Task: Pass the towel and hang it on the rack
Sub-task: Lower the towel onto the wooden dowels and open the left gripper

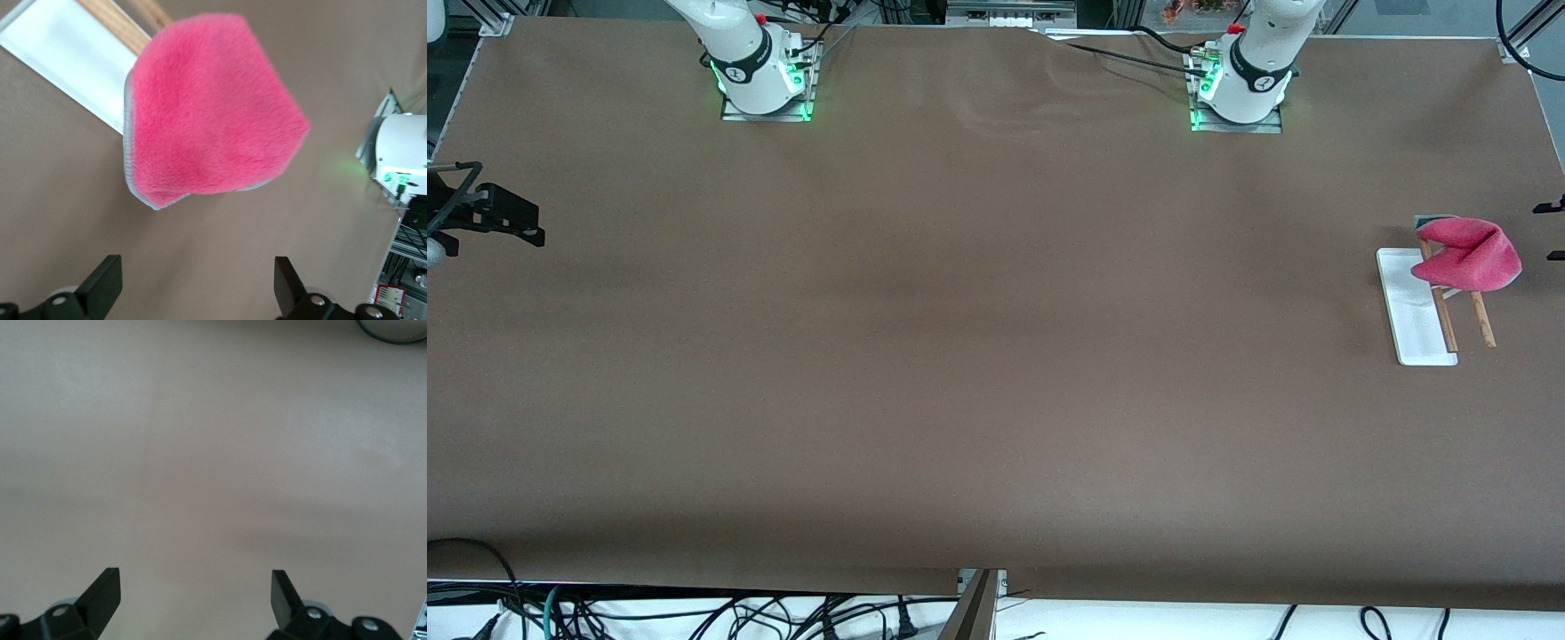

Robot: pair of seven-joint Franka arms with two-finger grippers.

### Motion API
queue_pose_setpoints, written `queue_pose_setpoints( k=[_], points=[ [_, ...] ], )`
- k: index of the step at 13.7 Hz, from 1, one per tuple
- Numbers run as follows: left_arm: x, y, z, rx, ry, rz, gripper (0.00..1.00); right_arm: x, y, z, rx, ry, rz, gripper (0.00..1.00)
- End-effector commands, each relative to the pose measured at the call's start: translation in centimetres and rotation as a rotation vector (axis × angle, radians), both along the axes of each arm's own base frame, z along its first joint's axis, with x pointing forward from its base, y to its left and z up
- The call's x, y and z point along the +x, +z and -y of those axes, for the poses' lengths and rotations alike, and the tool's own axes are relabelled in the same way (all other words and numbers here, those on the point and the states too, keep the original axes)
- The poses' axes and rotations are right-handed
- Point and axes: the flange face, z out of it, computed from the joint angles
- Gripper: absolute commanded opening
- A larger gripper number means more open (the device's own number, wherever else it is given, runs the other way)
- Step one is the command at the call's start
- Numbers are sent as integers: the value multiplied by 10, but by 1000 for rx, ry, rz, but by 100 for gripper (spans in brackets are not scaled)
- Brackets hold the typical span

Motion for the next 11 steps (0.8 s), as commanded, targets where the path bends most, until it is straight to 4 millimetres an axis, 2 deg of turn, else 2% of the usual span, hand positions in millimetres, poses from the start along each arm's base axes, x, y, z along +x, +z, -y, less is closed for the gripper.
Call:
queue_pose_setpoints(
  k=[1,4,8,9,11],
  points=[
    [21,44,19,24,-13,-23,100,-3,1,1,-6,-5,6,100],
    [29,69,36,43,44,-24,100,-1,-2,2,1,-14,0,100],
    [49,103,93,103,115,-124,100,0,-5,6,4,-19,-5,100],
    [57,117,117,125,115,-116,100,0,-5,8,3,-23,-5,100],
    [61,138,147,175,180,-131,100,0,-5,6,4,-19,-3,100]
  ],
)
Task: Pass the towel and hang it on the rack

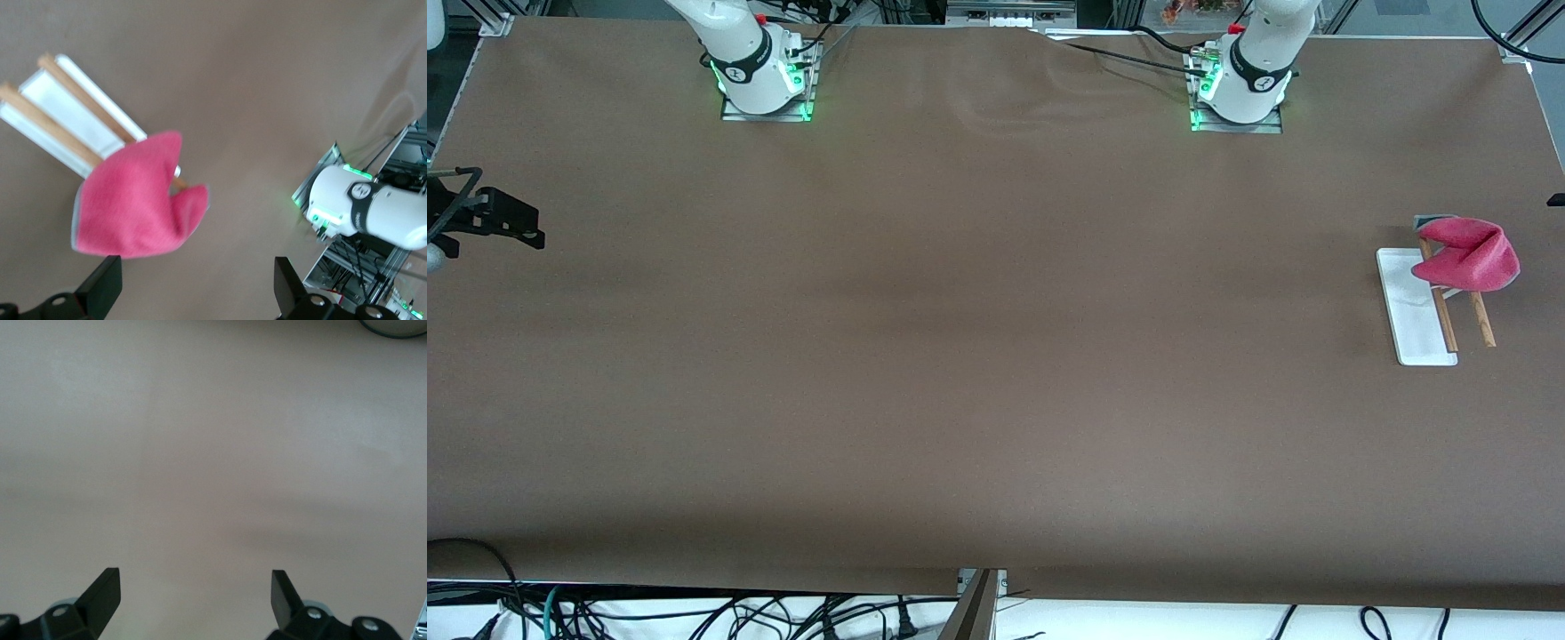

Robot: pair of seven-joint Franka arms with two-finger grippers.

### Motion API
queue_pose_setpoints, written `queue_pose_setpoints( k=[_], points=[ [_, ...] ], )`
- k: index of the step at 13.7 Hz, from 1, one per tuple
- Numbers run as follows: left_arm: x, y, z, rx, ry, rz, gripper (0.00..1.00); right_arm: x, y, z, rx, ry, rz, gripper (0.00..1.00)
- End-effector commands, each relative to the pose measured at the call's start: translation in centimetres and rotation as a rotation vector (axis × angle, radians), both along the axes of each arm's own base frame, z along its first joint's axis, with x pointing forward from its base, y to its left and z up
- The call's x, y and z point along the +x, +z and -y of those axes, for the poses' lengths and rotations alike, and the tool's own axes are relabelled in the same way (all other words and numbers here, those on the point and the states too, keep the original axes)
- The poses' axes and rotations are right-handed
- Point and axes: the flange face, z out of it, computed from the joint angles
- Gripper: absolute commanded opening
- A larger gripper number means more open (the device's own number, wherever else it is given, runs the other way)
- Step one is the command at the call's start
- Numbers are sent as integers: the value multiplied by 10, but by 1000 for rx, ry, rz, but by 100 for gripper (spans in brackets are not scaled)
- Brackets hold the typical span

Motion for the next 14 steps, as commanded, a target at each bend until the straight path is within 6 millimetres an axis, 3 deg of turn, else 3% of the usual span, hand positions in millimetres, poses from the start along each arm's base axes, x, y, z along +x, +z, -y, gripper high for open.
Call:
queue_pose_setpoints(
  k=[1,6,10,14],
  points=[
    [1,32,52,71,62,-25,100,-2,1,1,4,-5,7,100],
    [3,81,168,218,221,-45,100,-2,1,-4,5,5,6,100],
    [-1,101,251,311,353,-18,100,-2,1,-4,5,2,7,100],
    [-26,110,320,390,544,85,100,-1,1,-10,5,9,9,100]
  ],
)
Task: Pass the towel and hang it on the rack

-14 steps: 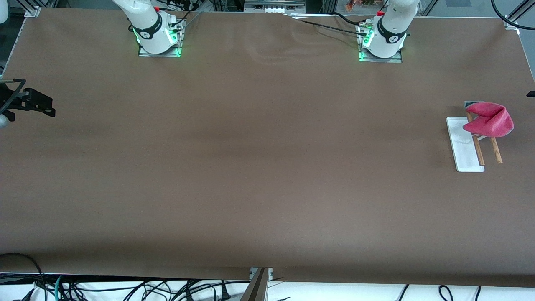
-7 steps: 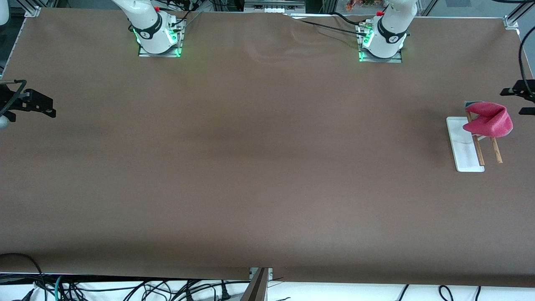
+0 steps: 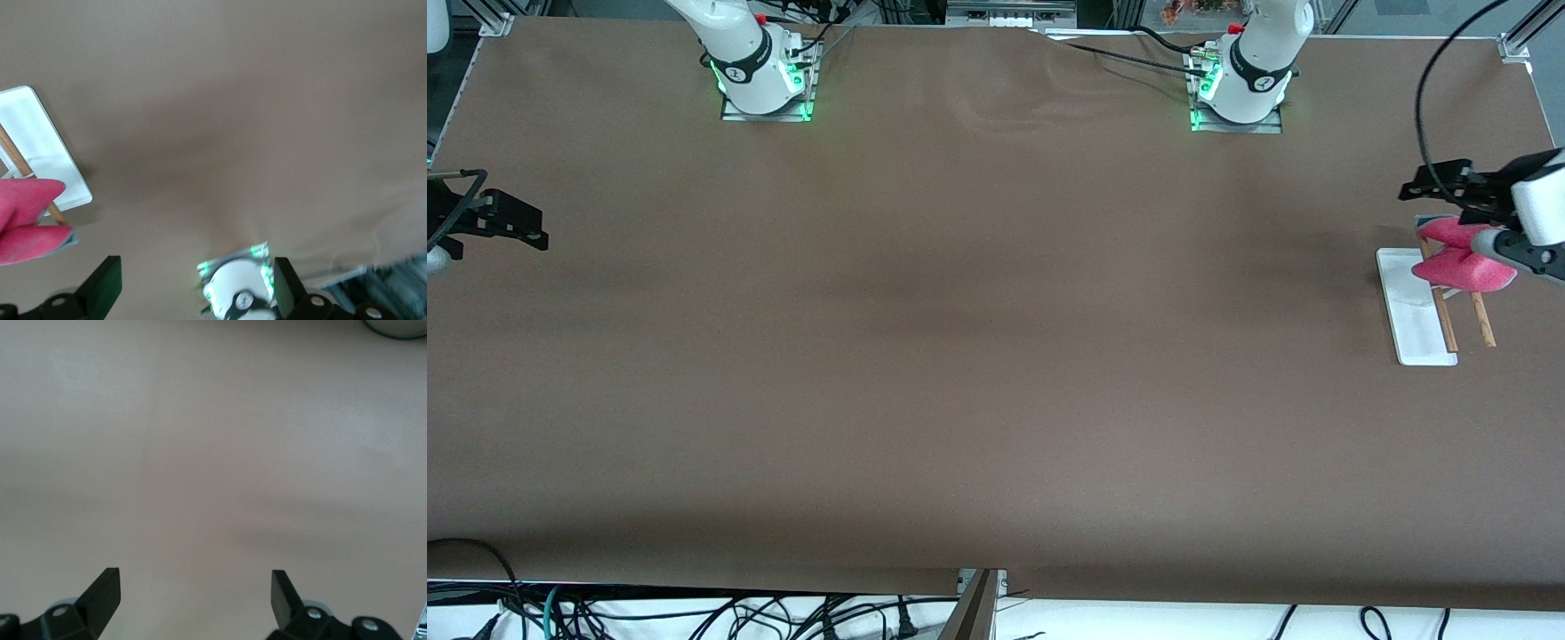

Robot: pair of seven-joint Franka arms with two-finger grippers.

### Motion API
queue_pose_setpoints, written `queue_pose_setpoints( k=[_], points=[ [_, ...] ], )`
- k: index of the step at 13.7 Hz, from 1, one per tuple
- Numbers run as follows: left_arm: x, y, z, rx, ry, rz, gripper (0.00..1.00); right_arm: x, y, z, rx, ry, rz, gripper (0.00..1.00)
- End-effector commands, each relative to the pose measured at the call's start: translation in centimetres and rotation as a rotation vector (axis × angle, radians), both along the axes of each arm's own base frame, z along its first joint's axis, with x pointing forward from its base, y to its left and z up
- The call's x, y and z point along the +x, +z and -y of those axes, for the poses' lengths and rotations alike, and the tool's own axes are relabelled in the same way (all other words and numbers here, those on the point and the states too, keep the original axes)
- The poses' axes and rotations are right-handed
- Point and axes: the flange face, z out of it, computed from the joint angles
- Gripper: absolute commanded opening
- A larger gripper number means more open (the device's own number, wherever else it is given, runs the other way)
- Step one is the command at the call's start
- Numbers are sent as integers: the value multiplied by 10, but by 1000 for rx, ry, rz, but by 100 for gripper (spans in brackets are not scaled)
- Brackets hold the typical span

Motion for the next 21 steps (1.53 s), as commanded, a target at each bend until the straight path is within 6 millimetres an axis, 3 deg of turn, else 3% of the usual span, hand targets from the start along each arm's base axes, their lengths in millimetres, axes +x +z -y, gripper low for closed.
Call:
queue_pose_setpoints(
  k=[1,4,8,12,14,16,21],
  points=[
    [-35,7,39,65,155,81,100,-3,4,-11,4,10,11,100],
    [-39,13,75,150,262,135,100,-3,4,-12,4,13,11,100],
    [-15,15,71,174,250,232,100,-2,6,-12,4,13,17,100],
    [-10,39,68,171,269,231,100,0,6,-14,-4,32,27,100],
    [-6,52,56,174,281,185,100,0,6,-14,-4,35,27,100],
    [-5,52,42,168,283,184,100,0,6,-13,-5,34,25,100],
    [-2,47,29,166,307,182,100,0,5,-13,2,14,25,100]
  ],
)
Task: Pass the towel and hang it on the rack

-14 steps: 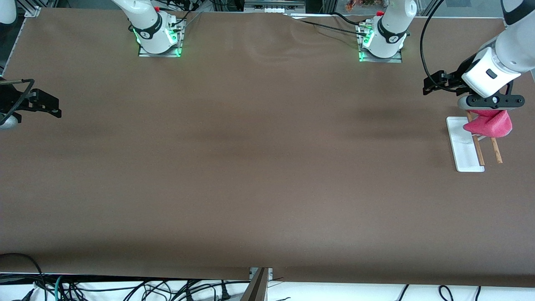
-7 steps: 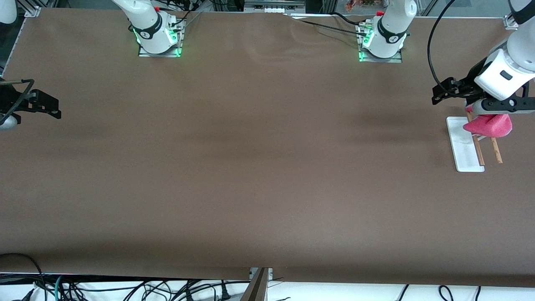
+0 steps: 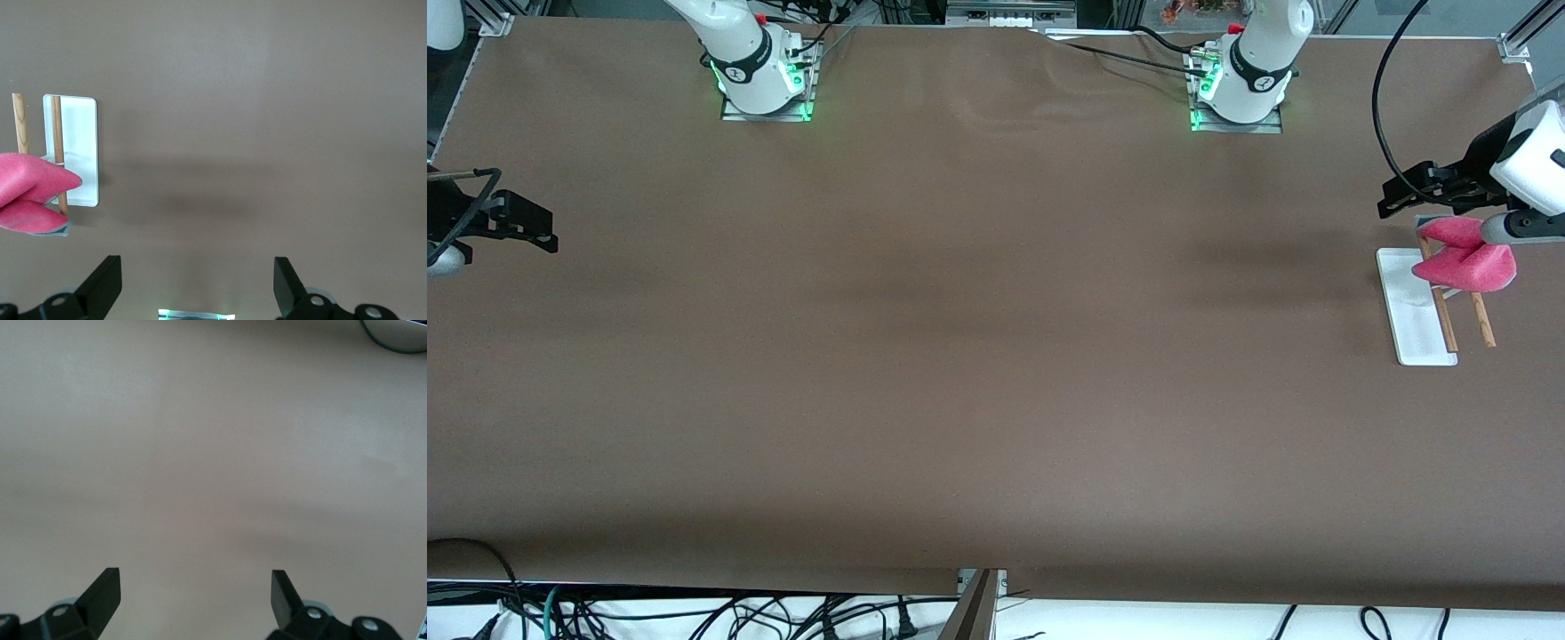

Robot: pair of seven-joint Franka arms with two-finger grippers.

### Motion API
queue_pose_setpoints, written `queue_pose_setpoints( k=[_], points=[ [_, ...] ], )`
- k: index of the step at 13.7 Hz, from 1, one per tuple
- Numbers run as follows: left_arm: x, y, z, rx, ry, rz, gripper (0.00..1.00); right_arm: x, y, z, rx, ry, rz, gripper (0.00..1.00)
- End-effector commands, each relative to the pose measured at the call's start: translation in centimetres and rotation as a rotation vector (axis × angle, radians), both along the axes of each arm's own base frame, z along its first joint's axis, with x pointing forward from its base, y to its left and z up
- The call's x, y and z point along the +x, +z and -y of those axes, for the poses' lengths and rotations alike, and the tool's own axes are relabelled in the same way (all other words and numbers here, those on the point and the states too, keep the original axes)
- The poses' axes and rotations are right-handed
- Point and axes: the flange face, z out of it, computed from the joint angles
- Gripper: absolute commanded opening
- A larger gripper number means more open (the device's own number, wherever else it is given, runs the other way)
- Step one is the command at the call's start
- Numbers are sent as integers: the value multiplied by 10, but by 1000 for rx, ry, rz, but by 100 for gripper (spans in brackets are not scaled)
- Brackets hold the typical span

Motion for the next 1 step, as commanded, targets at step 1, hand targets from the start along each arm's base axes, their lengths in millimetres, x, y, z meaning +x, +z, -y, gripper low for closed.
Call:
queue_pose_setpoints(
  k=[1],
  points=[
    [4,4,-8,15,8,-3,100,-1,3,-1,1,-9,11,100]
  ],
)
